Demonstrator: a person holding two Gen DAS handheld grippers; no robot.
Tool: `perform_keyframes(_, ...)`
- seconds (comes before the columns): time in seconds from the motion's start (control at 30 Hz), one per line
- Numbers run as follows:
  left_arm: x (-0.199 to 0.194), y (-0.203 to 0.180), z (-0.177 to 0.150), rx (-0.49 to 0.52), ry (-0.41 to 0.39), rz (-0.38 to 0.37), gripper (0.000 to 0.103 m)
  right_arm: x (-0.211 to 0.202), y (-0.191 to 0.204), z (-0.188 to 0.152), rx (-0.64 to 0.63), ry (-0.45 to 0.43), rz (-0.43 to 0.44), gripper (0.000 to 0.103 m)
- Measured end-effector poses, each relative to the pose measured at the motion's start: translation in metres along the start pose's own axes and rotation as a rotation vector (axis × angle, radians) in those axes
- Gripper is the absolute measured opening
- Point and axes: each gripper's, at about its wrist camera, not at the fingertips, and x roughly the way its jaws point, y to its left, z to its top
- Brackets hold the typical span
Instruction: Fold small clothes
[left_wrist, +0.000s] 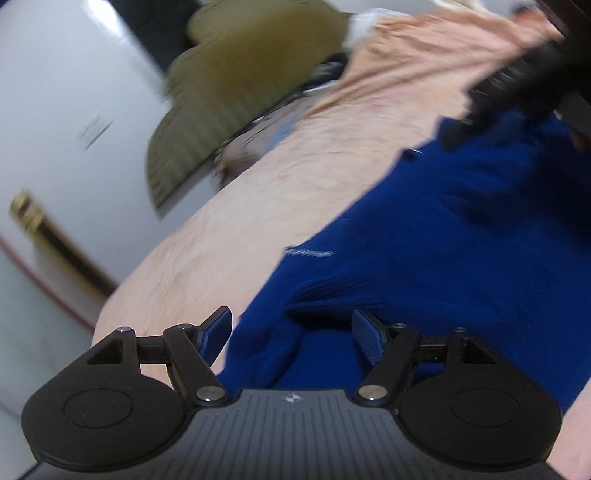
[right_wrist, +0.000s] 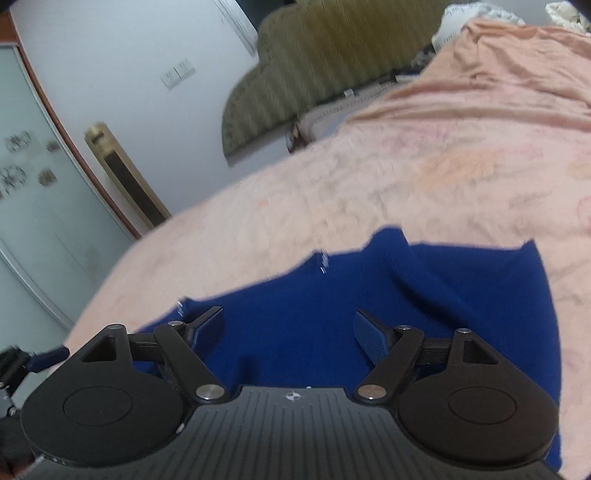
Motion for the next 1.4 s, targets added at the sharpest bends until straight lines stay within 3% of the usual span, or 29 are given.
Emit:
perform_keyframes(0.07, 0.017, -0.004, 0.005, 0.006, 0.011, 0.021, 0.074, 0.003, -0.005, -0.001, 0.012, 0.006, -0.009, 0.08)
perform_keyframes(0.13, 0.035, 0.005, 0.011, -0.063, 0.036, 0.079, 0.074, 0.005, -0.009, -0.002, 0.016, 0.001, -0.026, 0.08)
perform_keyframes(0.27, 0.06, 0.06, 0.016, -0.393, 0.149, 0.216, 0.072, 0.002, -0.02, 0.002, 0.008, -0.054, -0.137, 0.08)
perform_keyframes(0.37, 0.054, 0.098, 0.004, -0.614, 0.17, 0.181, 0.072, -0.006, -0.031, 0.004, 0.03, -0.084, -0.179, 0.08)
perform_keyframes(0.47, 0.04, 0.108, -0.01, -0.661, 0.182, 0.206, 0.072, -0.015, -0.029, 0.003, 0.014, -0.103, -0.201, 0.081)
perform_keyframes(0.53, 0.028, 0.108, -0.021, -0.66, 0.187, 0.221, 0.072, -0.021, -0.02, -0.001, -0.044, -0.115, -0.2, 0.09)
perform_keyframes(0.63, 0.002, 0.109, -0.048, -0.71, 0.185, 0.148, 0.072, -0.027, -0.001, -0.011, -0.196, -0.103, -0.175, 0.096)
perform_keyframes(0.73, -0.024, 0.11, -0.083, -0.824, 0.178, -0.013, 0.072, -0.035, 0.013, -0.021, -0.344, -0.093, -0.245, 0.096)
perform_keyframes(0.8, -0.037, 0.107, -0.103, -0.889, 0.167, -0.117, 0.072, -0.05, 0.016, -0.027, -0.412, -0.146, -0.276, 0.096)
perform_keyframes(0.9, -0.052, 0.096, -0.126, -0.942, 0.154, -0.205, 0.072, -0.062, 0.019, -0.031, -0.516, -0.216, -0.359, 0.097)
perform_keyframes(0.97, -0.057, 0.088, -0.132, -0.939, 0.152, -0.244, 0.072, -0.062, 0.017, -0.031, -0.53, -0.222, -0.373, 0.097)
perform_keyframes(1.1, -0.067, 0.067, -0.131, -0.87, 0.122, -0.263, 0.07, -0.053, 0.009, -0.03, -0.428, -0.192, -0.302, 0.097)
perform_keyframes(1.2, -0.069, 0.061, -0.131, -0.842, 0.13, -0.293, 0.028, -0.045, 0.011, -0.037, -0.453, -0.203, -0.338, 0.097)
perform_keyframes(1.3, -0.069, 0.061, -0.134, -0.834, 0.137, -0.303, 0.009, -0.043, 0.009, -0.039, -0.466, -0.204, -0.361, 0.093)
perform_keyframes(1.4, -0.078, 0.061, -0.133, -0.792, 0.116, -0.296, 0.005, -0.049, 0.008, -0.037, -0.523, -0.22, -0.417, 0.089)
